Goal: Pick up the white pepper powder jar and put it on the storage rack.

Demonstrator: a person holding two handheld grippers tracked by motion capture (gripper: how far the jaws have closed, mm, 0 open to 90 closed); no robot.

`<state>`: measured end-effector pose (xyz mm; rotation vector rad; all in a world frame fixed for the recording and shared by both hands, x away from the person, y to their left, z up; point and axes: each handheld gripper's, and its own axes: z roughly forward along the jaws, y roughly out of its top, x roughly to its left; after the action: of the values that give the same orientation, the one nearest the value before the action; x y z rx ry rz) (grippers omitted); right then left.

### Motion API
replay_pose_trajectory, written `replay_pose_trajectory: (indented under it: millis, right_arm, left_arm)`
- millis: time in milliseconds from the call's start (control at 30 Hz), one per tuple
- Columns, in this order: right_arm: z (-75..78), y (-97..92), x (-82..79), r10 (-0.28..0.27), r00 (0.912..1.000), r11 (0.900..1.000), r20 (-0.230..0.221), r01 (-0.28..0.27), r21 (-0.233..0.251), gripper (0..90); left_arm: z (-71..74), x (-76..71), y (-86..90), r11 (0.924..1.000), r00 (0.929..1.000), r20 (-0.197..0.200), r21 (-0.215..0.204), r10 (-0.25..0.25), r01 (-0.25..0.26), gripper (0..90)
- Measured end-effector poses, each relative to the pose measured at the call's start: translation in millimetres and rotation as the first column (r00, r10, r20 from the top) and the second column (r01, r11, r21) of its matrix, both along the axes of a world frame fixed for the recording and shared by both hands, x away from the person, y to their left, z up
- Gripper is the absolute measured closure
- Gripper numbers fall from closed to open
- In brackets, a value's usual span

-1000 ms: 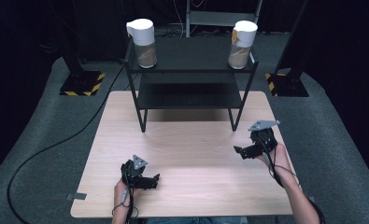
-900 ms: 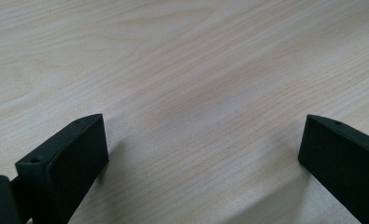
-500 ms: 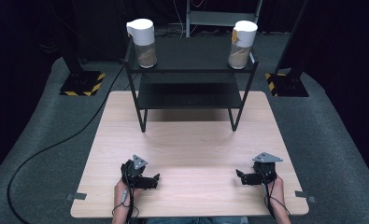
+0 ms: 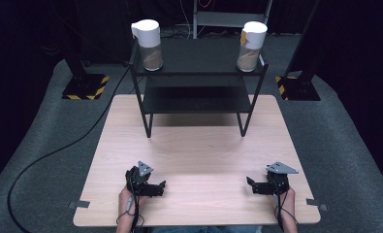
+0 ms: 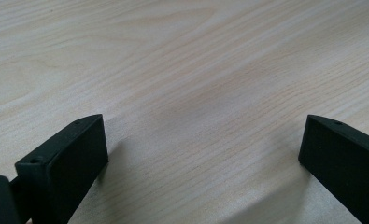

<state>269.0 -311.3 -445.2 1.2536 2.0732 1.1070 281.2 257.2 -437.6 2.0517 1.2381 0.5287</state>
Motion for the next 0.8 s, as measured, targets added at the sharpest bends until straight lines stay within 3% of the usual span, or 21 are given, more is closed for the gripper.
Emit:
replay_pose_trajectory:
  millis: [100, 800]
  right_arm:
    - [-0.9, 2.7, -3.5, -0.013, 0.9998, 0.9999, 0.016, 0.013, -0.009, 0.2]
    - [1.9, 10.8, -1.7, -0.028, 0.9996, 0.9984, 0.003, 0.028, -0.049, 1.8]
  left_arm:
    - [0.0, -0.8, -0.7, 1.0000, 1.0000, 0.005, 0.006, -0.001, 0.001, 0.9]
    - [0.0, -1.5, -1.8, 1.0000, 1.0000, 0.007, 0.009, 0.003, -0.003, 0.8]
